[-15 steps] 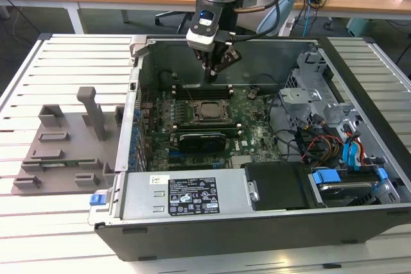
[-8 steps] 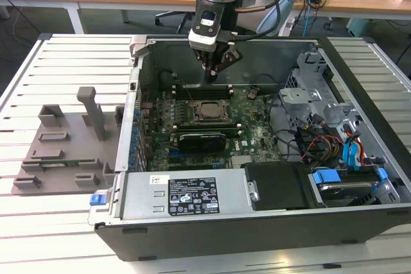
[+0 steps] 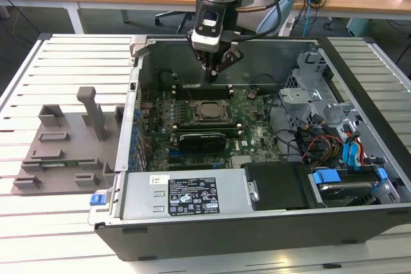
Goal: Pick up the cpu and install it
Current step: 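Install the first cpu locking lever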
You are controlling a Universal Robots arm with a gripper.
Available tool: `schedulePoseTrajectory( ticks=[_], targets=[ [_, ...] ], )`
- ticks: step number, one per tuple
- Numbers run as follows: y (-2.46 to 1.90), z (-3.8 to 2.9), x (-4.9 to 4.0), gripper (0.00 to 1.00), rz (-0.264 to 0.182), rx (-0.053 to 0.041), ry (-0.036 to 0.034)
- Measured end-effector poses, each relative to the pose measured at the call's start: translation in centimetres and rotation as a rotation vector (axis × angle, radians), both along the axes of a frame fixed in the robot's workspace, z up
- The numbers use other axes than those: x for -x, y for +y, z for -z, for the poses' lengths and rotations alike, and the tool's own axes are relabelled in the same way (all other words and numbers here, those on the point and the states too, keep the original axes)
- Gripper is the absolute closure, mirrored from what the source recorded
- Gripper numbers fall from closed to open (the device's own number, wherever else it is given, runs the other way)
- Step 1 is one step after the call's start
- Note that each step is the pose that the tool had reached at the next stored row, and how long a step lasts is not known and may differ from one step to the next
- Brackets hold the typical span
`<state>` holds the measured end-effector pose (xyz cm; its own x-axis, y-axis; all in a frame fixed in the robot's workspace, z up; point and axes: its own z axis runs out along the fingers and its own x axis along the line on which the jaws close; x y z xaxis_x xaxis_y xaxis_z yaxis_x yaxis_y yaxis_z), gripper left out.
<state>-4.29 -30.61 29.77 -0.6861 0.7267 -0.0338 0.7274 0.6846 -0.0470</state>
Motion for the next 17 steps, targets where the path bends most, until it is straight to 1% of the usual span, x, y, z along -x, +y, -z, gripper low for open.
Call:
schedulePoseTrajectory(
  ticks=[7, 17],
  targets=[
    [0.00, 0.00, 0.00, 0.89, -0.054, 0.0000, 0.0000],
    [0.00, 0.00, 0.00, 0.89, -0.100, 0.0000, 0.0000]
  ],
)
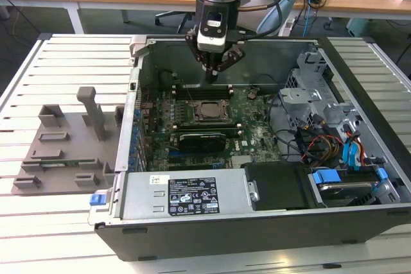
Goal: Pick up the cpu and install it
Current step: 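Install the first cpu locking lever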
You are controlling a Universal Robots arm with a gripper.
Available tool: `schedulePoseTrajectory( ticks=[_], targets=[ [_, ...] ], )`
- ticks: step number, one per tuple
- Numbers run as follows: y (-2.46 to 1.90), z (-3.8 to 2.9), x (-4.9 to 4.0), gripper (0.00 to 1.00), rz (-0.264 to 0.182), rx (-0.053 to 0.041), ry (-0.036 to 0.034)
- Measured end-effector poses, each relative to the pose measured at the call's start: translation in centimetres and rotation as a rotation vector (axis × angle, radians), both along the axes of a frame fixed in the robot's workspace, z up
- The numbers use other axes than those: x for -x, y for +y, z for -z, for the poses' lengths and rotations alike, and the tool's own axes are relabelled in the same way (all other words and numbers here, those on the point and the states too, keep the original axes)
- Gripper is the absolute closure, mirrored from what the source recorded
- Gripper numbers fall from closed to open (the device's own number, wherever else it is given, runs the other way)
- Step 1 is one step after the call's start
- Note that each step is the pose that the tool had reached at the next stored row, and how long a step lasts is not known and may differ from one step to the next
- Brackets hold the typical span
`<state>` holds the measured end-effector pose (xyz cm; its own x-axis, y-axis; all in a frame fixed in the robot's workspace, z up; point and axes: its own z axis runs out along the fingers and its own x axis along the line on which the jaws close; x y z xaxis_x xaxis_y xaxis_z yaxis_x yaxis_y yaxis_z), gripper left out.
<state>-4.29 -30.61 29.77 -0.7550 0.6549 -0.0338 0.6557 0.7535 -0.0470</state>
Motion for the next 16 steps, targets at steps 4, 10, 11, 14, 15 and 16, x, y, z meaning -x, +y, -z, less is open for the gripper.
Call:
schedulePoseTrajectory(
  ticks=[4, 10, 11, 14, 15, 16],
  targets=[
    [0.00, 0.00, 0.00, 0.89, -0.023, 0.0000, 0.0000],
    [0.00, 0.00, 0.00, 0.89, -0.059, 0.0000, 0.0000],
    [0.00, 0.00, 0.00, 0.89, -0.067, 0.0000, 0.0000],
    [0.00, 0.00, 0.00, 0.89, -0.082, 0.0000, 0.0000],
    [0.00, 0.00, 0.00, 0.89, -0.085, 0.0000, 0.0000],
    [0.00, 0.00, 0.00, 0.89, -0.089, 0.0000, 0.0000]
  ],
)
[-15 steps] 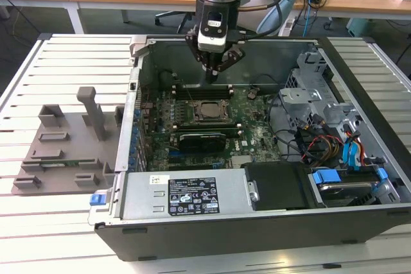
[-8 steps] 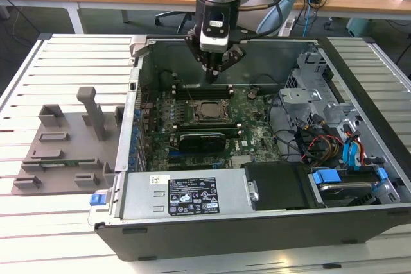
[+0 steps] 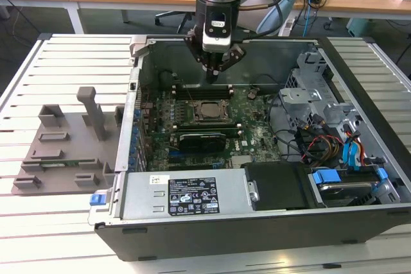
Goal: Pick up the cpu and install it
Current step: 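Install the first cpu locking lever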
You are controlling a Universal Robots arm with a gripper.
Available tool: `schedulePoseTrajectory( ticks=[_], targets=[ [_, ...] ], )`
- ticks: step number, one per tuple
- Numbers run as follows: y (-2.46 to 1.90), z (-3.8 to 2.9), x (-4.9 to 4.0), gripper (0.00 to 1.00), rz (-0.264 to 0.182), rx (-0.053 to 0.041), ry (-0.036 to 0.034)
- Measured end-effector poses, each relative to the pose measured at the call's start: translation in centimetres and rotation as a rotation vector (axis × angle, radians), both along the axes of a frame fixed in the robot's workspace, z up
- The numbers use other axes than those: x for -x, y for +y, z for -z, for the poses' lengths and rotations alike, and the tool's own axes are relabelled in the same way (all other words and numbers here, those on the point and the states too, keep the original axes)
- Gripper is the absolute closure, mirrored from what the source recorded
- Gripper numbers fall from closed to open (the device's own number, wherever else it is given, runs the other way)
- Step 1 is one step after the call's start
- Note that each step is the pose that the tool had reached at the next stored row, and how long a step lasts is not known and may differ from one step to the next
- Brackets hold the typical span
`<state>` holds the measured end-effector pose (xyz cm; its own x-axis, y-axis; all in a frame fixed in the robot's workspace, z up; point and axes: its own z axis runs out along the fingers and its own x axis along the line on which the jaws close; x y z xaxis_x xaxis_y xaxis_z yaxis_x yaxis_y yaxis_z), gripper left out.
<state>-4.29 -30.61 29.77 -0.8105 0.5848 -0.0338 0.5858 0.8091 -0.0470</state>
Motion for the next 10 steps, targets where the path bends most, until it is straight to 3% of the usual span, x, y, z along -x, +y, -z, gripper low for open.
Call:
schedulePoseTrajectory(
  ticks=[10],
  targets=[
    [0.00, 0.00, 0.00, 0.89, -0.072, -0.0001, 0.0000]
  ],
)
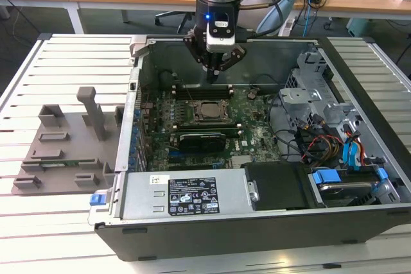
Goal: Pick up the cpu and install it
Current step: 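Install the first cpu locking lever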
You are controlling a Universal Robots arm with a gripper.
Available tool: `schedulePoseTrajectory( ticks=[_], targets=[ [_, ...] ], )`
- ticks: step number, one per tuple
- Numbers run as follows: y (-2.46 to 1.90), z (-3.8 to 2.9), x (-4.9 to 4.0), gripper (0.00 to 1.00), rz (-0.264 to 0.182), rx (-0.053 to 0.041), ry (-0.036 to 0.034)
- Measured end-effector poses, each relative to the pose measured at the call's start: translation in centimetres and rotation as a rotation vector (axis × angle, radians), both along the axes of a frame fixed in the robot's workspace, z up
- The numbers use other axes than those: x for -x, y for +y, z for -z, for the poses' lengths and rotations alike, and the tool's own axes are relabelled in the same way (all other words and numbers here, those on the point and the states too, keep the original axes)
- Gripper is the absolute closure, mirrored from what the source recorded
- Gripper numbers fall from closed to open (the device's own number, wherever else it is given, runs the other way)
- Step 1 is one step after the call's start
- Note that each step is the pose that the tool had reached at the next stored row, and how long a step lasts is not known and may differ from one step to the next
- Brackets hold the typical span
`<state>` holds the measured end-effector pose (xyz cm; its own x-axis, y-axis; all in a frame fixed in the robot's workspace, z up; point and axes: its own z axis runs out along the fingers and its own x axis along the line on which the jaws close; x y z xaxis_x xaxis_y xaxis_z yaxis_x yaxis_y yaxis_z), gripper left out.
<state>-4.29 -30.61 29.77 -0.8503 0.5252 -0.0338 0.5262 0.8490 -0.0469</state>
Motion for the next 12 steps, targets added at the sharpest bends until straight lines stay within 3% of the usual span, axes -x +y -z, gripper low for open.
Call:
schedulePoseTrajectory(
  ticks=[12],
  targets=[
    [0.00, 0.00, 0.00, 0.89, -0.056, 0.0000, 0.0000]
  ],
)
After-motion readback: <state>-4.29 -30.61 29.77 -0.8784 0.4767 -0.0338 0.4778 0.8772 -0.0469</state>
